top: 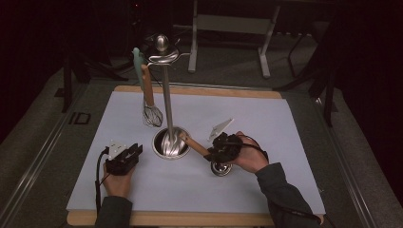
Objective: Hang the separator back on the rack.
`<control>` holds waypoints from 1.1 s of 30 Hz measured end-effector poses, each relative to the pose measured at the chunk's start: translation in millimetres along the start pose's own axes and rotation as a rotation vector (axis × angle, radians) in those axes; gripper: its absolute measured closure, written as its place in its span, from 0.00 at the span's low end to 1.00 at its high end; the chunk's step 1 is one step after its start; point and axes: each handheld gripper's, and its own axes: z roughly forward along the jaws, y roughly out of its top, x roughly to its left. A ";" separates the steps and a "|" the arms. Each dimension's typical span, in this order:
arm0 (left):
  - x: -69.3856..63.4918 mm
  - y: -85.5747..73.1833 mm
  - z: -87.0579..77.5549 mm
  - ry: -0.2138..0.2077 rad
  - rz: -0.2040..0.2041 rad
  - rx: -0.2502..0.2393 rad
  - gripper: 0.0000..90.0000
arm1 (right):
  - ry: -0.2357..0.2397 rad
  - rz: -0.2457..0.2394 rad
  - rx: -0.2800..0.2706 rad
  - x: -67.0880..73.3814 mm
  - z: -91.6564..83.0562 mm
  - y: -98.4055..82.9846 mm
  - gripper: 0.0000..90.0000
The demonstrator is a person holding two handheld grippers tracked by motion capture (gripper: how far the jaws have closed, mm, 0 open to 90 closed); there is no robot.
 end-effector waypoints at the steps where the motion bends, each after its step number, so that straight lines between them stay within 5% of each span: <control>1: 0.0 -0.1 0.0 0.000 0.000 -0.001 0.82 | 0.000 0.002 -0.013 0.0 -3.2 -0.2 0.79; 16: 0.1 -0.1 -0.2 0.000 -0.003 -0.004 0.82 | -0.057 0.016 -0.152 2.8 -36.3 -0.2 0.79; 33: 0.1 -0.1 -0.2 0.000 -0.004 -0.003 0.82 | -0.080 0.036 -0.259 5.4 -46.9 0.3 0.79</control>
